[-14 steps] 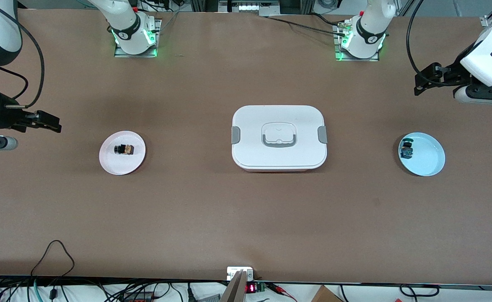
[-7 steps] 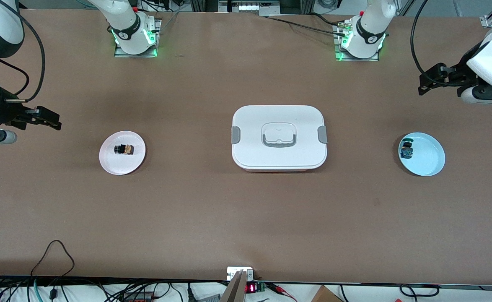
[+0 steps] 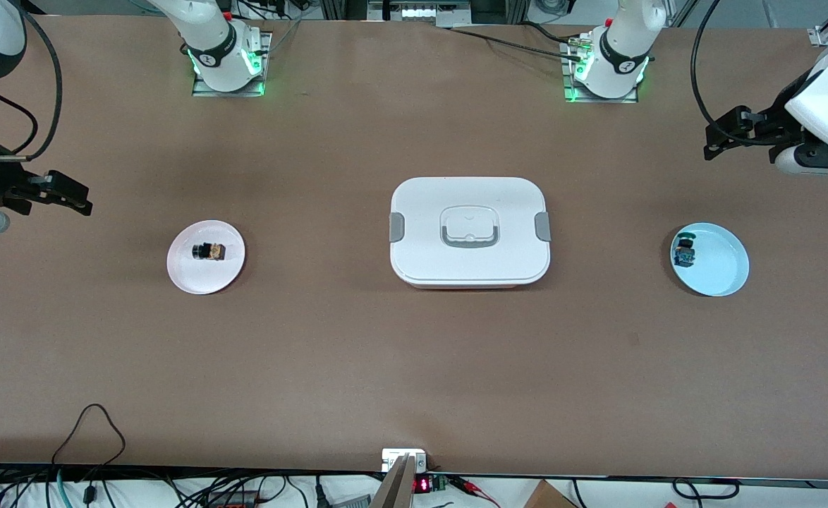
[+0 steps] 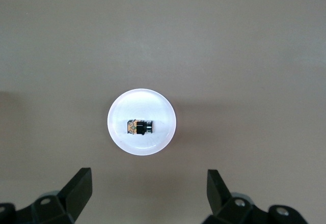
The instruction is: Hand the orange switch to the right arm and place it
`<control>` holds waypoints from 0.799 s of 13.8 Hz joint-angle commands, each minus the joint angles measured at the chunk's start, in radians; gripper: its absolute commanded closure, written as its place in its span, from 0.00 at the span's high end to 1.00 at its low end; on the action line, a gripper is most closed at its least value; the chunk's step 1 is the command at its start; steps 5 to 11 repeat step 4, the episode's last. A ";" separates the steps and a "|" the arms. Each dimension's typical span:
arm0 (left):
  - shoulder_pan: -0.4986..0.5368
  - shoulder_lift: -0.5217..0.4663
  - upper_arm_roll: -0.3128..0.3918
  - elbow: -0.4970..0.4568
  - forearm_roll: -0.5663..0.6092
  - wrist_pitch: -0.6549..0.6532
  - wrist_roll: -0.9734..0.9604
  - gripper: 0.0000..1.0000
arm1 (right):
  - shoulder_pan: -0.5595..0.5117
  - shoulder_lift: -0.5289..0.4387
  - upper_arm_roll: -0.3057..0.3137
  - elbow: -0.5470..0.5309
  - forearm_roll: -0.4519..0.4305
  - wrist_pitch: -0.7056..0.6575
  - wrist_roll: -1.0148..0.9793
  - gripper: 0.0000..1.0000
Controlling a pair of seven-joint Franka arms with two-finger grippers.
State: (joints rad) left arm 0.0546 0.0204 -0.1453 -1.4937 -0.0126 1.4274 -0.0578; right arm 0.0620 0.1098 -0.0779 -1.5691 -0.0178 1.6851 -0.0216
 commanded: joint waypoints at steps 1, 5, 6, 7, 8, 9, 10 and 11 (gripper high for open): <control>0.005 0.003 -0.007 0.020 -0.001 -0.021 0.003 1.00 | -0.002 -0.007 0.006 0.032 0.007 -0.036 0.002 1.00; 0.005 0.004 -0.008 0.020 -0.001 -0.022 0.003 1.00 | -0.002 -0.007 0.006 0.034 0.007 -0.041 0.002 1.00; 0.005 0.004 -0.008 0.020 -0.001 -0.022 0.003 1.00 | -0.002 -0.007 0.006 0.034 0.007 -0.041 0.002 1.00; 0.005 0.004 -0.008 0.020 -0.001 -0.022 0.003 1.00 | -0.002 -0.007 0.006 0.034 0.007 -0.041 0.002 1.00; 0.005 0.004 -0.008 0.020 -0.001 -0.022 0.003 1.00 | -0.002 -0.007 0.006 0.034 0.007 -0.041 0.002 1.00; 0.005 0.004 -0.008 0.020 -0.001 -0.022 0.003 1.00 | -0.002 -0.007 0.006 0.034 0.007 -0.041 0.002 1.00; 0.005 0.004 -0.008 0.020 -0.001 -0.022 0.003 1.00 | -0.002 -0.007 0.006 0.034 0.007 -0.041 0.002 1.00; 0.005 0.004 -0.008 0.020 -0.001 -0.022 0.003 1.00 | -0.002 -0.007 0.006 0.034 0.007 -0.041 0.002 1.00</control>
